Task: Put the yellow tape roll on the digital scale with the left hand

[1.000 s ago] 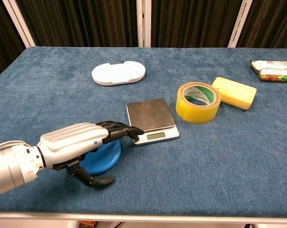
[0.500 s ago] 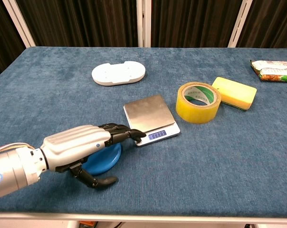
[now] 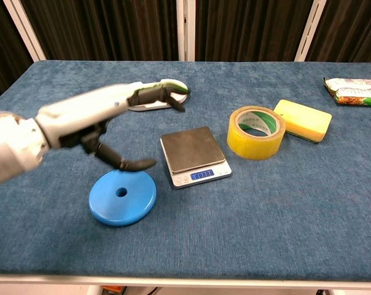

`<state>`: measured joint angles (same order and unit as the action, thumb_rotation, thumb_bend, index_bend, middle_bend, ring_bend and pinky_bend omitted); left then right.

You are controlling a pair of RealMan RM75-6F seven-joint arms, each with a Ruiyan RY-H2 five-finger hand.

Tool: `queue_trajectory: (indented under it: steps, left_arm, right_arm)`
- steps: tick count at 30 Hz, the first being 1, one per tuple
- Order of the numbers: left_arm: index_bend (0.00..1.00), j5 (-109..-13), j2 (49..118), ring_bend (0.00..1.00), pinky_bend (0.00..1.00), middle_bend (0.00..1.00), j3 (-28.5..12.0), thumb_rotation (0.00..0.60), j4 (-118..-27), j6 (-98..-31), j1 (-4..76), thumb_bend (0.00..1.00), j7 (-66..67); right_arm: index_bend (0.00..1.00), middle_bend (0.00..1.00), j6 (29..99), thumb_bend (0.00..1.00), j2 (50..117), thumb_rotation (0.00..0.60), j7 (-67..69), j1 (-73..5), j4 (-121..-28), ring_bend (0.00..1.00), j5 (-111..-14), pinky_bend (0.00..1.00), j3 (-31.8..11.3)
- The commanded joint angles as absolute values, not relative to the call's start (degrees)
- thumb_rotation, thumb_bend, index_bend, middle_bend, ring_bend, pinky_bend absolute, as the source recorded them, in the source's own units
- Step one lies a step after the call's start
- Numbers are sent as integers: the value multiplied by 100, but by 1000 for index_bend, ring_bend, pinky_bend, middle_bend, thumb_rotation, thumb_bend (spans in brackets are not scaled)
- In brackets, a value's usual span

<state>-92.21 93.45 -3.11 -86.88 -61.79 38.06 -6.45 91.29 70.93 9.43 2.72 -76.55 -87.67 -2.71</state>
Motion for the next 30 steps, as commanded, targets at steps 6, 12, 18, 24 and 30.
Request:
queue_trajectory:
  steps: [6, 12, 18, 24, 30]
  left_arm:
    - [34, -8292, 9867, 0, 16, 106, -1016, 600, -8413, -5133, 4536, 132, -702]
    - [34, -7885, 10492, 0, 15, 78, -1413, 600, -7691, -4704, 5058, 116, -730]
    - [34, -7762, 11115, 0, 9, 67, -1618, 600, -6858, -4779, 5396, 116, -486]
    - [33, -7552, 11664, 0, 6, 67, -1834, 600, -6071, -4707, 5705, 115, -537]
    - [34, -7434, 12021, 0, 6, 66, -1951, 600, -5445, -4511, 6000, 115, -682]
  right_arm:
    - [0, 0, 9373, 284, 7099, 600, 1010, 350, -7697, 0, -8880, 0, -266]
    - [0, 0, 9589, 285, 7058, 600, 1179, 432, -7678, 0, -8897, 0, -311]
    - [0, 0, 9589, 284, 7077, 600, 1312, 456, -7581, 0, -8872, 0, -312]
    - [0, 0, 9572, 284, 7093, 600, 1391, 456, -7523, 0, -8858, 0, -321]
    - [0, 0, 9548, 284, 7093, 600, 1460, 474, -7469, 0, -8819, 0, -323]
